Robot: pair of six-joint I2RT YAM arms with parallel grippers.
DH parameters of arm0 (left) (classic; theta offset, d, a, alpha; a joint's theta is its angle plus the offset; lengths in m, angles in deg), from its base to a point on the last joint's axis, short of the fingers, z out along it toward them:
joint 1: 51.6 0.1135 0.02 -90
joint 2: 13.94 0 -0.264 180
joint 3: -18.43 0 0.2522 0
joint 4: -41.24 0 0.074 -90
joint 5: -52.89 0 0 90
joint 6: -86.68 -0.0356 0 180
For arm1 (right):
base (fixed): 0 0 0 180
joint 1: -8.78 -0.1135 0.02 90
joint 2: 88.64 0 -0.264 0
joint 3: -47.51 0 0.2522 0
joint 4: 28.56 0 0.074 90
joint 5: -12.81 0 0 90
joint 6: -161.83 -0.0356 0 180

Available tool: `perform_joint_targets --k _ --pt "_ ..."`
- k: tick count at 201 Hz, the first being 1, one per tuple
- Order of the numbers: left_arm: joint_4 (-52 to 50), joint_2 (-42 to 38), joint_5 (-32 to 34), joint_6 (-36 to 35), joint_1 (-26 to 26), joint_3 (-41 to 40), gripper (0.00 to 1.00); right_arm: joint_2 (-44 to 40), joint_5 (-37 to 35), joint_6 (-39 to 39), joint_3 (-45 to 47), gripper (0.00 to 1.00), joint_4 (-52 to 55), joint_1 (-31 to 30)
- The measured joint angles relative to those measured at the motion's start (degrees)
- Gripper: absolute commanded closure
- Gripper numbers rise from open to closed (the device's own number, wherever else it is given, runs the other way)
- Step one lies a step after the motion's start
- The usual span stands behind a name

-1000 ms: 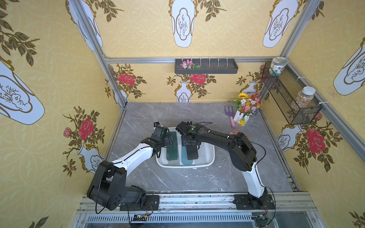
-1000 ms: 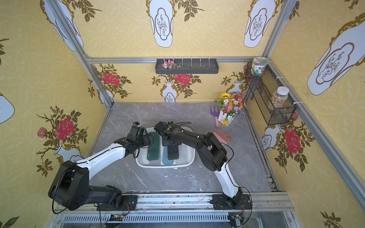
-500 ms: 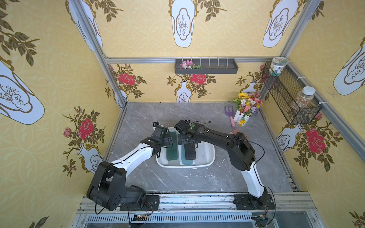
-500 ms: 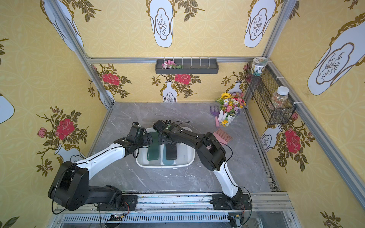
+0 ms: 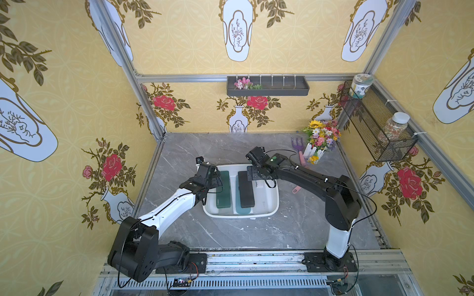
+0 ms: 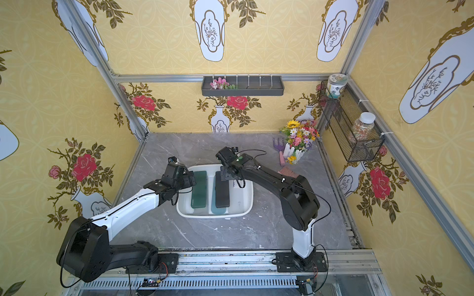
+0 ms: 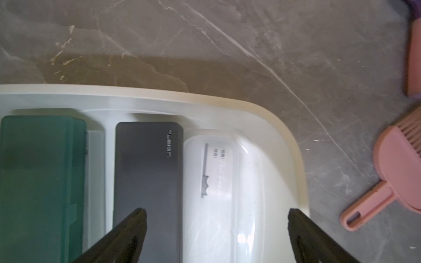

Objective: Put the pencil case into the storage box
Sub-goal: Place the pencil case at the storage box, then adjust the distractor at the center of the board.

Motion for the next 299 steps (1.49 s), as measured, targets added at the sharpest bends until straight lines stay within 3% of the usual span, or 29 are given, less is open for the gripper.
perform_joint_targets --k 91,168,196,217,227,267,299 --pt "-0.2 -2.9 1.1 0.2 0.0 -1.8 0.00 -11.2 0.8 3.9 12.6 0.00 -3.1 8.2" --pt "0.3 -0.9 1.1 1.1 0.0 -4.3 0.09 -11.7 3.6 5.3 18.1 0.12 -6.6 10.4" --pt "1.0 -2.8 2.0 1.1 0.0 -4.9 0.07 -13.8 3.5 5.3 19.9 0.10 -7.5 11.0" --pt "1.5 -5.4 3.5 1.1 0.0 -5.7 0.02 -17.0 2.8 6.0 21.5 0.00 -8.6 11.9" --pt "2.3 -6.9 4.5 1.0 0.0 -6.4 0.00 -19.0 2.7 7.2 22.6 0.03 -9.5 12.8" --pt "13.5 -16.5 10.4 -4.1 0.9 -16.4 0.00 -28.5 2.4 13.8 32.7 0.03 -18.1 22.9" --pt "27.2 -23.1 10.0 -9.9 3.4 -27.1 0.00 -33.0 5.1 17.9 40.4 0.03 -26.4 31.0"
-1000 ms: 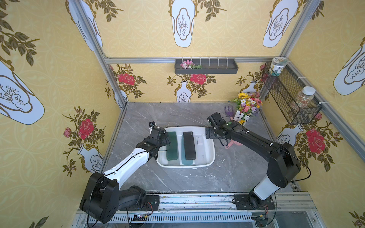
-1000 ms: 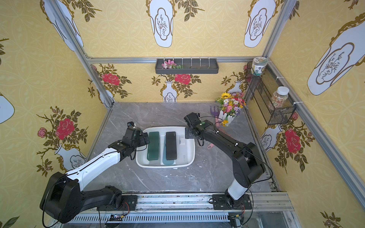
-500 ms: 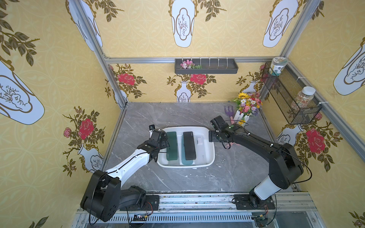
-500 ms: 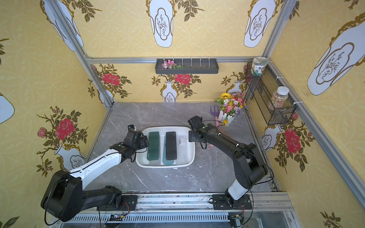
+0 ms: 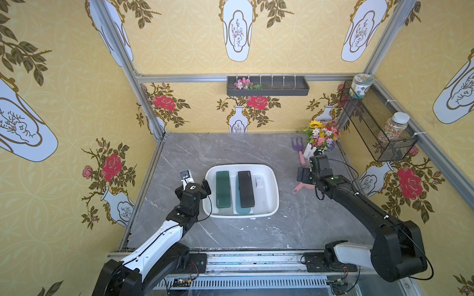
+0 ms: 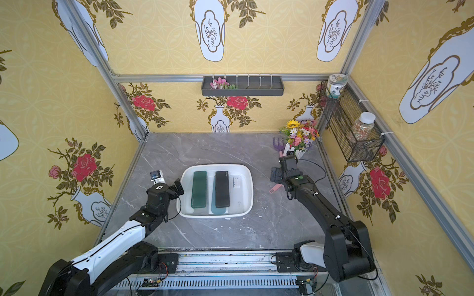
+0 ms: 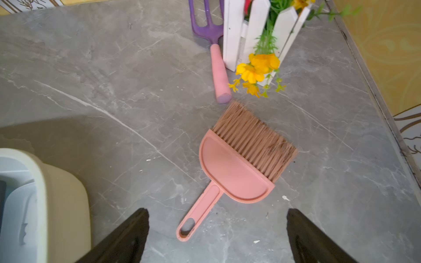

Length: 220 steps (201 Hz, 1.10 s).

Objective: Put the pencil case into the storage box
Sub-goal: Adjust the distractor at the center of the board.

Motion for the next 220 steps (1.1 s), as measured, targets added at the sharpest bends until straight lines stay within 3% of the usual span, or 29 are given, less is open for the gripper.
perform_joint_targets --k 61,86,107,158,220 --pt "19.2 2.2 -3.4 -7.9 3.6 -7.0 0.00 -0.3 0.0 6.1 14.1 0.03 -20.9 2.4" --pt "30.1 3.5 -6.6 -11.1 6.4 -14.3 0.00 1.6 -1.9 8.0 15.1 0.03 -25.8 3.2" --pt "34.8 4.4 -9.5 -11.2 10.3 -15.6 0.00 2.6 -3.8 9.5 16.0 0.03 -29.9 3.4" --pt "38.5 8.4 -14.0 -10.7 14.8 -13.1 0.00 5.8 -6.6 12.8 23.1 0.03 -41.2 3.3" --pt "44.1 15.3 -22.8 -11.1 21.2 -12.8 0.00 10.1 -6.6 14.5 23.3 0.03 -48.3 2.6"
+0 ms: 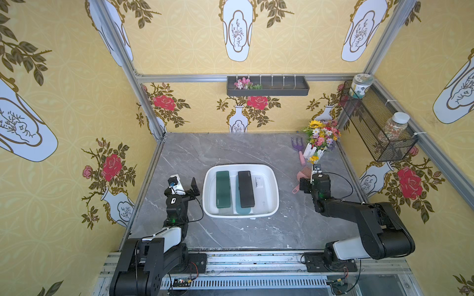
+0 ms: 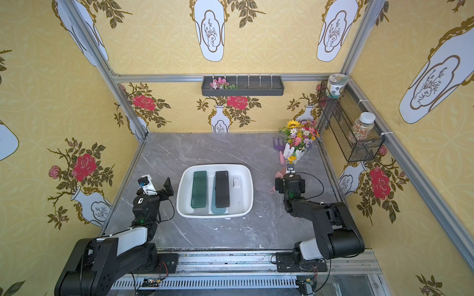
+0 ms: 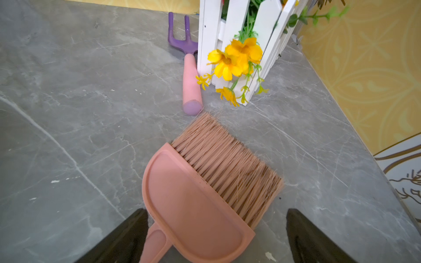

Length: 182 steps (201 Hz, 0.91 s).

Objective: Put the pencil case into the storage box
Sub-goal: Adjust the distractor at the center of the board.

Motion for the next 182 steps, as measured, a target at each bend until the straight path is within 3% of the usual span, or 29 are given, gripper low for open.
perform_joint_targets --k 24,85,129,182 --pt "0.2 1.7 -2.6 0.1 2.4 2.2 0.00 -0.1 -0.2 0.2 0.4 0.03 -1.5 -0.3" --pt "0.0 1.5 -8.3 -0.1 2.8 2.4 0.00 -1.3 -0.2 1.1 3.1 0.03 -4.7 -0.6" --pt "-0.6 1.3 -8.6 -0.1 2.8 3.2 0.00 -1.4 -0.5 1.2 3.3 0.03 -5.0 -0.7" --pt "-2.2 -6.4 -5.2 0.3 2.6 0.6 0.00 -1.4 -1.1 1.2 3.3 0.03 -6.1 -0.8"
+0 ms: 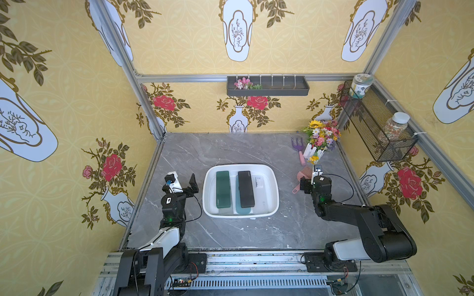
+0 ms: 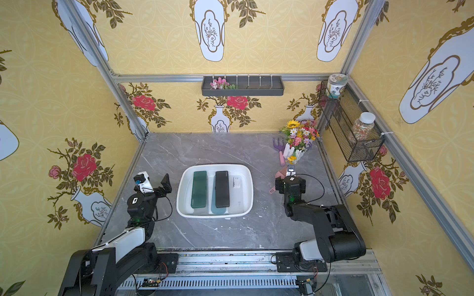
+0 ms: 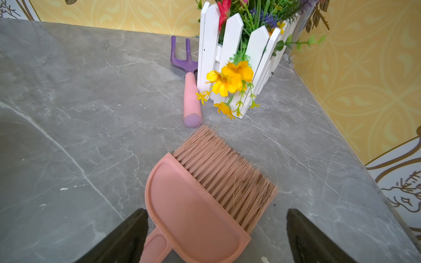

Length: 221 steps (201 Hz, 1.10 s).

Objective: Put the pencil case into the storage box
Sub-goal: Adjust the distractor at the center of the board.

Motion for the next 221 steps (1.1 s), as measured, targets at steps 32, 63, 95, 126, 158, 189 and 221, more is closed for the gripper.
perform_joint_targets --k 32,63,95,126,158,189,221 --pt "1.9 6.3 1.0 0.4 0.0 -0.2 0.00 0.0 -0.1 0.0 0.0 0.03 0.0 0.0" --pt "5.1 13.2 -0.3 -0.3 -0.6 1.0 0.00 0.0 -0.1 0.0 0.0 0.03 0.0 0.0" --pt "8.3 16.0 0.5 -0.5 -1.2 0.5 0.00 0.0 -0.1 0.0 -0.2 0.03 0.1 0.0" --pt "10.1 16.1 1.1 -0.5 -1.2 0.4 0.00 0.0 0.0 0.0 -0.2 0.03 0.1 0.1" --pt "10.6 16.1 1.4 -0.5 -1.2 0.4 0.00 1.9 0.1 0.0 -3.7 0.03 2.4 0.3" --pt "10.8 16.2 1.5 -0.4 -1.2 0.4 0.00 15.4 2.1 0.0 -22.8 0.03 18.4 0.3" --pt "10.9 16.2 1.5 -0.4 -1.2 0.4 0.00 31.8 18.5 6.6 -42.9 0.25 33.9 -1.5"
